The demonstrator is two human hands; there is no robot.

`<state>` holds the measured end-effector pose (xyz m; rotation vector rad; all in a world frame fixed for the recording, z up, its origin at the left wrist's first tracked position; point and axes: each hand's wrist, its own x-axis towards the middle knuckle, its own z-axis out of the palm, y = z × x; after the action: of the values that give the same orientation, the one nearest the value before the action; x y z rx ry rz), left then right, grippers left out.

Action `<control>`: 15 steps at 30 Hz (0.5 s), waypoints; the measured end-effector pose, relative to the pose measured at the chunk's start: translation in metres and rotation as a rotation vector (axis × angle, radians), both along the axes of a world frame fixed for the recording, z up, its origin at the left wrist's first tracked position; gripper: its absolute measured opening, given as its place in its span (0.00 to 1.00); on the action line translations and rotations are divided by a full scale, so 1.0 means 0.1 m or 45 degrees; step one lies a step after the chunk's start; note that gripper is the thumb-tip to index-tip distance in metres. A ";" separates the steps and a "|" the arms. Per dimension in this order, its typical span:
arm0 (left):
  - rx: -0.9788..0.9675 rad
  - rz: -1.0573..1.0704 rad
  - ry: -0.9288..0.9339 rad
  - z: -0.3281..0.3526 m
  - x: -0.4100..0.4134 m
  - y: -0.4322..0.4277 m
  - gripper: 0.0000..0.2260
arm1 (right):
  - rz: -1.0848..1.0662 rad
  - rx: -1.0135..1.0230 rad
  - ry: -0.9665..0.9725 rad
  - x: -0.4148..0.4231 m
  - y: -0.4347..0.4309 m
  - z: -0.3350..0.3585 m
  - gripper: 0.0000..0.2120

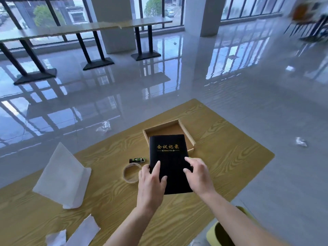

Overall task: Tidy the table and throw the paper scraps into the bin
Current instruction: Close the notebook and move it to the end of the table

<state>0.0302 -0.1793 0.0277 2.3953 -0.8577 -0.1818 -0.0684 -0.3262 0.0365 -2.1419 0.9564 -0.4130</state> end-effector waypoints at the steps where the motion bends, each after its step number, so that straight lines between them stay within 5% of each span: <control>1: -0.004 -0.021 -0.001 0.02 0.01 -0.10 0.26 | -0.024 0.000 -0.008 -0.02 -0.08 0.01 0.22; 15: -0.001 -0.097 0.086 -0.12 -0.60 -2.36 0.24 | -0.186 0.082 0.108 -0.66 -2.23 -0.30 0.21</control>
<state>-0.0297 -0.4153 0.0156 2.3433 -0.9181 -0.2909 -0.1342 -0.5497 0.0063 -2.0526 1.1639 -0.3594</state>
